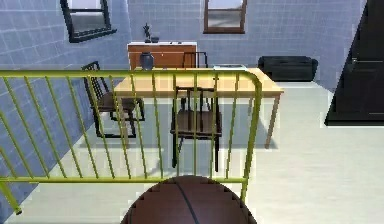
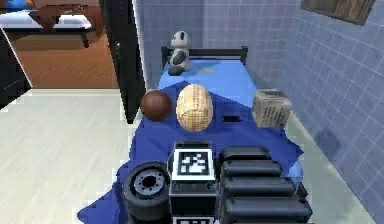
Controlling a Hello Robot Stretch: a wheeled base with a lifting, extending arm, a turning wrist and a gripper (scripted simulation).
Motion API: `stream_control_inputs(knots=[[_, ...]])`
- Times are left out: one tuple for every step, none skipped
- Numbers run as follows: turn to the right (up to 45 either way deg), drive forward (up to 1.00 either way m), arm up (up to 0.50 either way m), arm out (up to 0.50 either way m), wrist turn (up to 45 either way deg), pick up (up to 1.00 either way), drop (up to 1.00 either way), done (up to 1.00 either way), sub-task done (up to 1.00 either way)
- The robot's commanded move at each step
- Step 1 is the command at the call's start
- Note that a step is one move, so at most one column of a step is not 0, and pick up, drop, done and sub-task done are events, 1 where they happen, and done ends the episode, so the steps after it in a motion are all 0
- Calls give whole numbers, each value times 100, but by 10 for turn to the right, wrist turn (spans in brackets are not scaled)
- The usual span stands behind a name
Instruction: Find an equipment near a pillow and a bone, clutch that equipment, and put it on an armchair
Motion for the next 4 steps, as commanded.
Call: stream_control_inputs(knots=[[0,70,0,0,0,0,0,0,0],[450,0,0,0,0,0,0,0,0],[240,0,0,0,0,0,0,0,0],[0,90,0,0,0,0,0,0,0]])
